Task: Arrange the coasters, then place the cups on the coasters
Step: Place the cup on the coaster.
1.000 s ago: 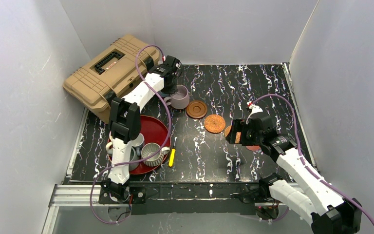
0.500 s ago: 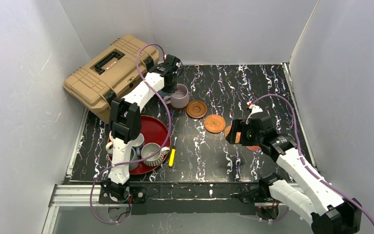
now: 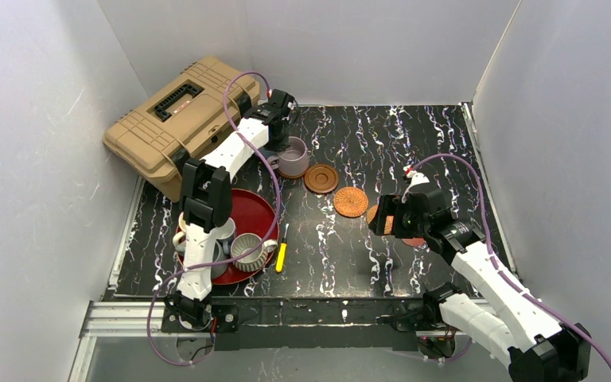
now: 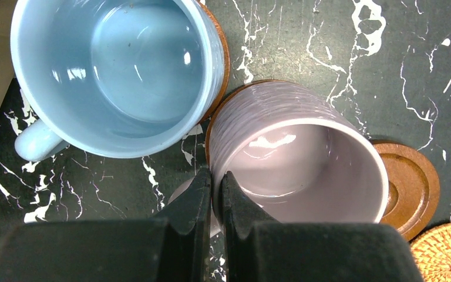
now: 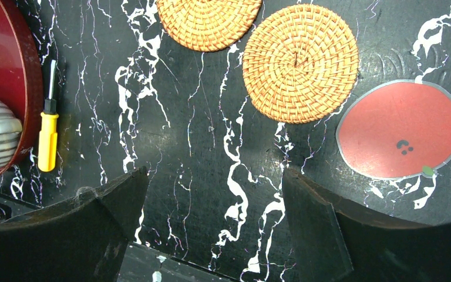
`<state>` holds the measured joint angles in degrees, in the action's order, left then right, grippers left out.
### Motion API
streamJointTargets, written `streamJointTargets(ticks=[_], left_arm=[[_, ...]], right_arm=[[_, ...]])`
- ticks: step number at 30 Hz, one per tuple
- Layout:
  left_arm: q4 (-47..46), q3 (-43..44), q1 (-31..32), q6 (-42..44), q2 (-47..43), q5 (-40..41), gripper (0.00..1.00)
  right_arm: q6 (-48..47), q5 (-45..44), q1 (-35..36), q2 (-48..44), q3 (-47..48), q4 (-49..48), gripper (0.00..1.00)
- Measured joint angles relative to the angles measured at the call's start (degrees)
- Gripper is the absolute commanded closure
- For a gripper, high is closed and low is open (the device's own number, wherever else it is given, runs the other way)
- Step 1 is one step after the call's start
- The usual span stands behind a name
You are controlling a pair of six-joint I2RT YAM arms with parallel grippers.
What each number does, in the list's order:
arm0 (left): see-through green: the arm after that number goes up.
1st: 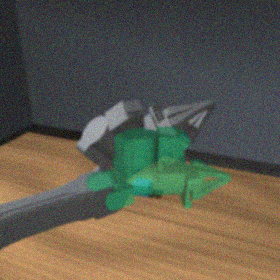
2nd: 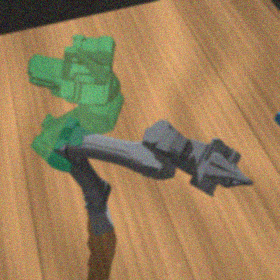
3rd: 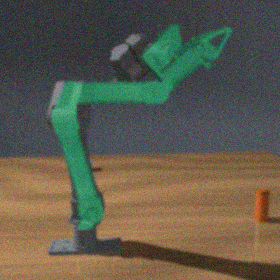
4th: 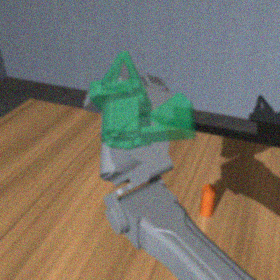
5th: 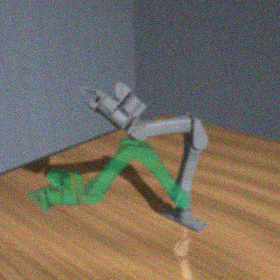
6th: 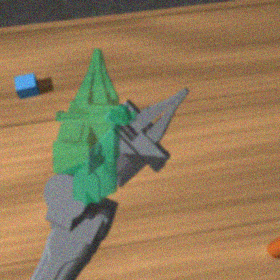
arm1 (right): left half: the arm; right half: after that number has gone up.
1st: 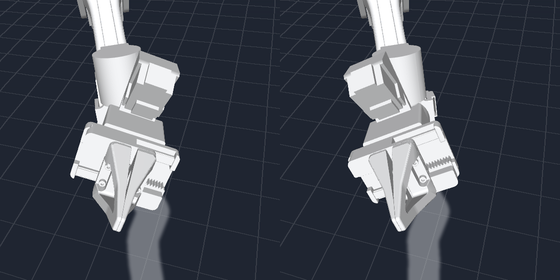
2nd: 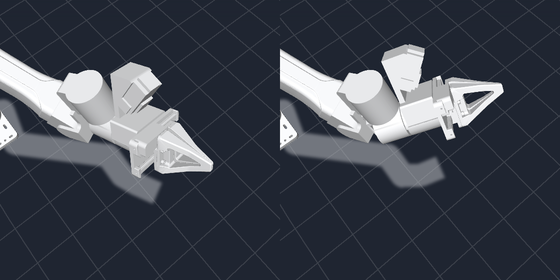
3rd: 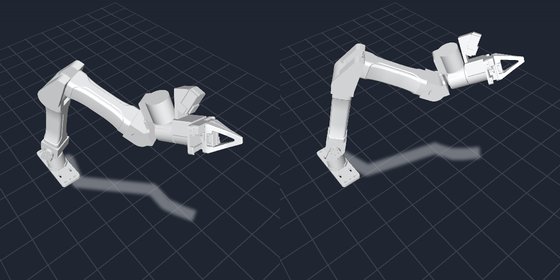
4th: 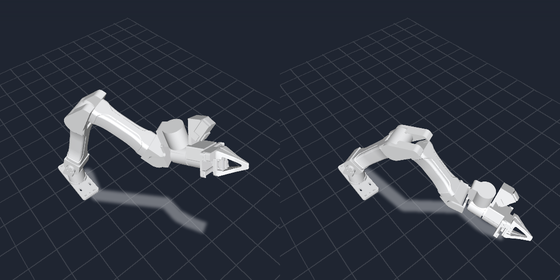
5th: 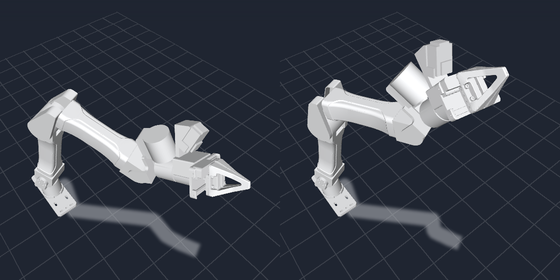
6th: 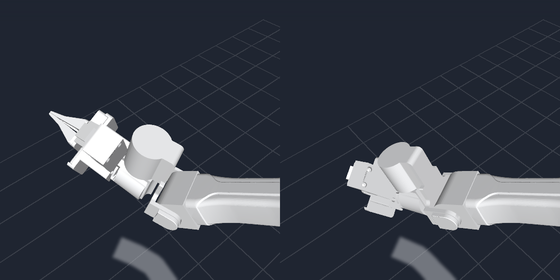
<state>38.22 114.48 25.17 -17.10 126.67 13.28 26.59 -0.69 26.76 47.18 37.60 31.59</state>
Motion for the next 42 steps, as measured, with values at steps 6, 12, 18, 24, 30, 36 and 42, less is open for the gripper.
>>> streamJointTargets(ticks=[6,12,18,24,30,36,42], left_arm=[[-0.46,0.04,-0.37,0.04,0.42,-0.09,1.00],[-0.44,0.13,-0.37,0.20,0.44,-0.02,1.00],[-0.39,0.24,-0.55,0.35,0.44,-0.02,1.00],[-0.35,0.24,-0.63,0.46,0.44,-0.02,0.93],[-0.24,0.46,-0.74,0.52,0.44,0.00,0.83],[-0.55,1.44,-1.07,0.63,0.44,0.22,0.77],[-0.46,1.53,-1.11,0.63,0.44,0.22,0.73]], right_arm=[[0.00,0.02,0.00,0.00,0.00,0.00,0.07],[0.00,0.00,0.00,0.00,0.00,0.00,0.07],[0.00,0.00,0.00,0.00,-0.02,0.00,0.07],[0.00,0.00,0.00,0.00,-0.02,0.00,0.07],[0.00,0.00,0.00,0.02,-0.02,0.00,0.07],[0.00,0.00,0.00,0.02,-0.02,0.00,0.07],[0.00,0.02,0.00,0.02,-0.02,0.00,0.07]])
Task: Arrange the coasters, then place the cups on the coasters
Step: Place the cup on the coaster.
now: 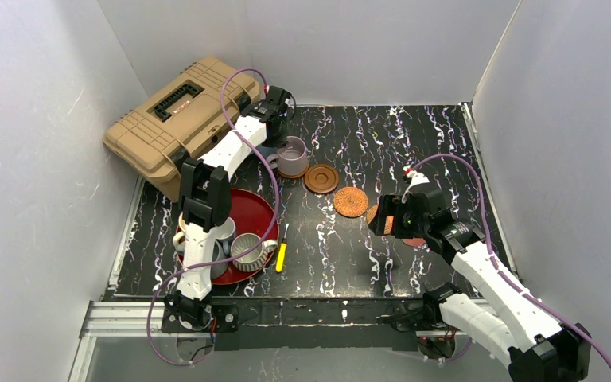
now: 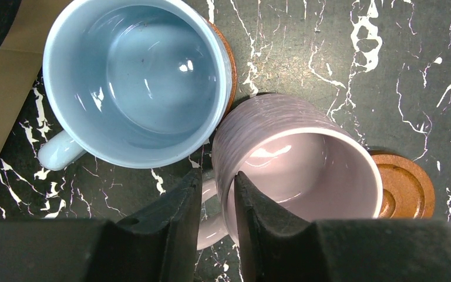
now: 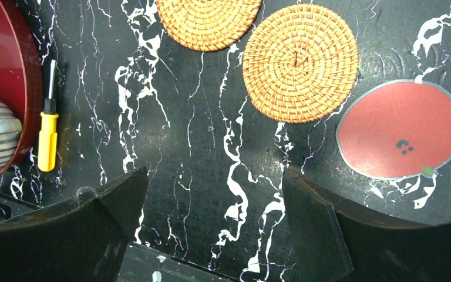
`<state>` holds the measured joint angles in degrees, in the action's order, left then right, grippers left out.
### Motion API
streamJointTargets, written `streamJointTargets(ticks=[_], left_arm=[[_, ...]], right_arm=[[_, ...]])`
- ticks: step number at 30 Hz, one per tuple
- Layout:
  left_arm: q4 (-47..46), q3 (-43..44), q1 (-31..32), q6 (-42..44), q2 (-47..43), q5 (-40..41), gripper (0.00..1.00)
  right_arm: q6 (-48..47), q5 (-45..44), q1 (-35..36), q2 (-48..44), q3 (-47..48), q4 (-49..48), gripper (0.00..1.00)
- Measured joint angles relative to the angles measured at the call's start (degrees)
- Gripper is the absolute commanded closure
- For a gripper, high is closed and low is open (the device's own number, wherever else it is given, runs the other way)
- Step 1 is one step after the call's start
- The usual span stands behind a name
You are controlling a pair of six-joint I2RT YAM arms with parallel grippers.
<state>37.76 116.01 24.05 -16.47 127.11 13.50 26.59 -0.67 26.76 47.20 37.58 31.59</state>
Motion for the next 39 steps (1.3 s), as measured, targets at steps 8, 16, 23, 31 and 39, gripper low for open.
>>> streamJointTargets(ticks=[8,16,23,31,39], left_arm=[[-0.11,-0.22,0.00,0.02,-0.24,-0.66,0.67],[-1.31,-3.39,0.00,0.00,-4.74,-2.97,0.63],[-2.14,-7.41,0.00,-0.07,-12.83,-3.43,0.52],[-1.49,-19.15,-1.22,-1.92,-27.26,-6.86,0.45],[6.16,-33.90,-2.56,-2.93,-42.21,-14.03,0.40]], right_arm=[[0.00,0.00,0.00,-0.02,0.00,0.02,0.07],[0.00,0.00,0.00,-0.02,0.00,0.04,0.07],[0.00,0.00,0.00,-0.02,0.00,0.09,0.07],[-0.24,0.00,0.00,-0.04,0.02,1.14,0.07],[-0.87,0.00,0.00,0.17,0.59,1.49,0.07]])
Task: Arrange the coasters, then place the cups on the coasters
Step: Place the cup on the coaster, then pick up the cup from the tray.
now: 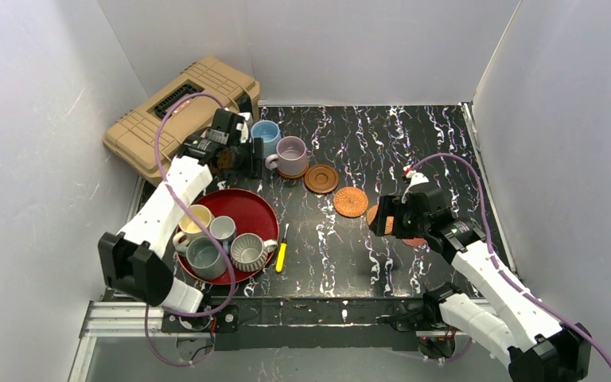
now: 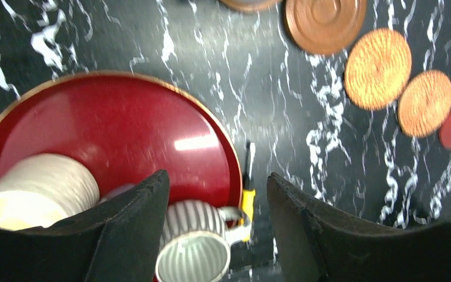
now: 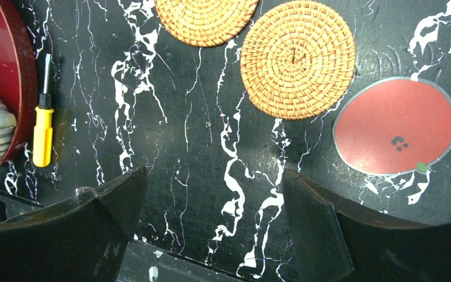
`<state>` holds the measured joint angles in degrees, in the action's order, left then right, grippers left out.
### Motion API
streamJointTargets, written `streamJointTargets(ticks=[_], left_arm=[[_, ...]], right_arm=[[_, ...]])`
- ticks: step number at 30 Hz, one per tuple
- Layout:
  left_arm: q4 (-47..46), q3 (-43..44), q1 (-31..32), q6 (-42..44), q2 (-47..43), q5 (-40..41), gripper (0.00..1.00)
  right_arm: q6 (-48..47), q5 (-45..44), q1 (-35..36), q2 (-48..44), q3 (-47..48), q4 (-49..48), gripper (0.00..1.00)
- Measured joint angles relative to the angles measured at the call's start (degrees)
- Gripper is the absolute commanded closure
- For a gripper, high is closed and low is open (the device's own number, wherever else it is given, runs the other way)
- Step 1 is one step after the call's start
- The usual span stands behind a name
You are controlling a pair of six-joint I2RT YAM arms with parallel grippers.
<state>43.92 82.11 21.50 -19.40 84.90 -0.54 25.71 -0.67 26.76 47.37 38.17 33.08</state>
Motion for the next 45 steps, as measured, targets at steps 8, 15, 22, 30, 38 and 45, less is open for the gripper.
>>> streamJointTargets(ticks=[8,15,22,30,38,45], left_arm=[[13.79,-7.17,0.09,1.31,-11.41,-3.32,0.43],[20.83,-17.14,-1.57,-4.17,-22.71,-0.70,0.52],[21.05,-24.22,-8.33,-8.35,-28.52,-1.33,0.52],[16.96,-30.75,-8.74,-10.88,-25.42,-1.40,0.54],[13.70,-32.24,-9.25,-12.35,-20.63,-1.03,0.58],[12.92,-32.68,-9.40,-13.40,-20.20,0.79,0.78]], right_arm=[[-0.13,1.11,0.00,1.33,0.63,-0.31,0.07],[0.68,3.50,0.00,3.06,0.63,-1.97,0.07],[0.87,3.82,0.00,2.69,0.63,-2.01,0.07],[0.87,3.74,0.00,1.40,0.63,-1.95,0.06],[0.17,2.32,0.00,0.94,0.63,-1.44,0.06],[-0.42,2.03,0.00,0.68,0.63,-1.42,0.05]])
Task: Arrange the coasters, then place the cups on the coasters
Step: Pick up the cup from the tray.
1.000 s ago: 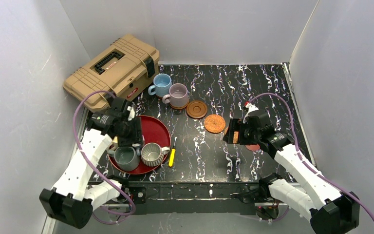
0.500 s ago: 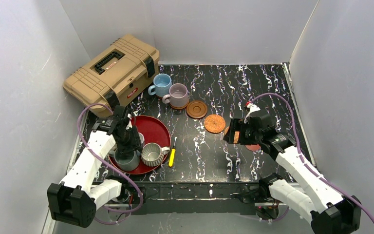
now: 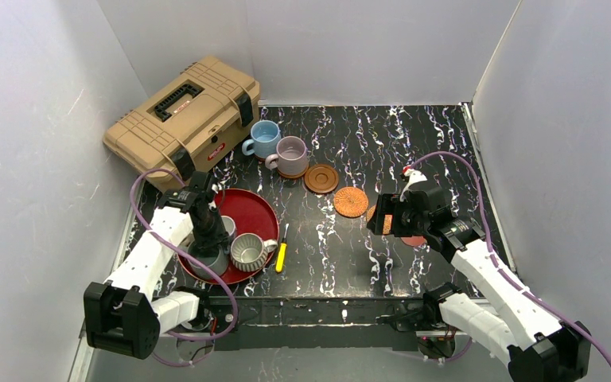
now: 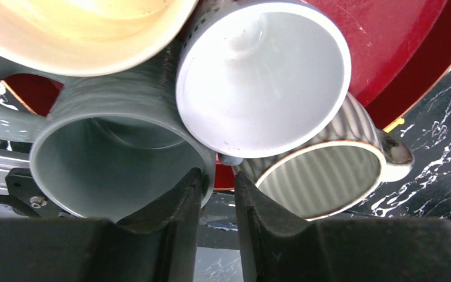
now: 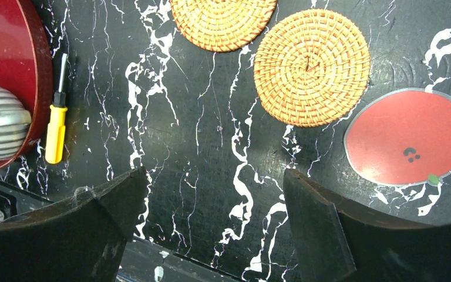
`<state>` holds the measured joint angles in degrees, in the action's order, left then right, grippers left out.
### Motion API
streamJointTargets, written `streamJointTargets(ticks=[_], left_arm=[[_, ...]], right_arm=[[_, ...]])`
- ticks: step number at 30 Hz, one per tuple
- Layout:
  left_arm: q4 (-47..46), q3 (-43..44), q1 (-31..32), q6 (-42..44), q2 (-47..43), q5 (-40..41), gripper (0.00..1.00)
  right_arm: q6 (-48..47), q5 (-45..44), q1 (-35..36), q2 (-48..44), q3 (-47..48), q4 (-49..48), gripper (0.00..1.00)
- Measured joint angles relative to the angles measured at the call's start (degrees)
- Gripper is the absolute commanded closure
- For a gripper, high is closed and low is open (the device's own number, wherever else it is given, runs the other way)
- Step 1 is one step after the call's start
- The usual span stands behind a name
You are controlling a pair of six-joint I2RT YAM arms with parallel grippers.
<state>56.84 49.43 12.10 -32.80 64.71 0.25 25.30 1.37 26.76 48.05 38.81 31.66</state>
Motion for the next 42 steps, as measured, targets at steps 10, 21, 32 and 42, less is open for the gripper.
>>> streamJointTargets(ticks=[10,21,32,42], left_arm=[[0.00,0.00,0.00,-0.48,0.61,1.73,0.86],[-0.39,0.31,-0.26,0.20,2.23,1.88,1.00],[12.33,14.91,-0.37,3.15,-2.29,4.81,1.00],[18.40,27.15,5.05,2.12,0.83,6.38,1.00]], right_arm=[[-0.07,-0.15,0.00,0.00,0.00,0.00,0.05],[-0.04,-0.15,0.00,0.00,0.00,0.02,0.05],[0.00,-0.09,0.00,1.29,-0.02,-0.20,0.05],[0.02,0.28,0.00,1.95,-0.02,-0.61,0.05]])
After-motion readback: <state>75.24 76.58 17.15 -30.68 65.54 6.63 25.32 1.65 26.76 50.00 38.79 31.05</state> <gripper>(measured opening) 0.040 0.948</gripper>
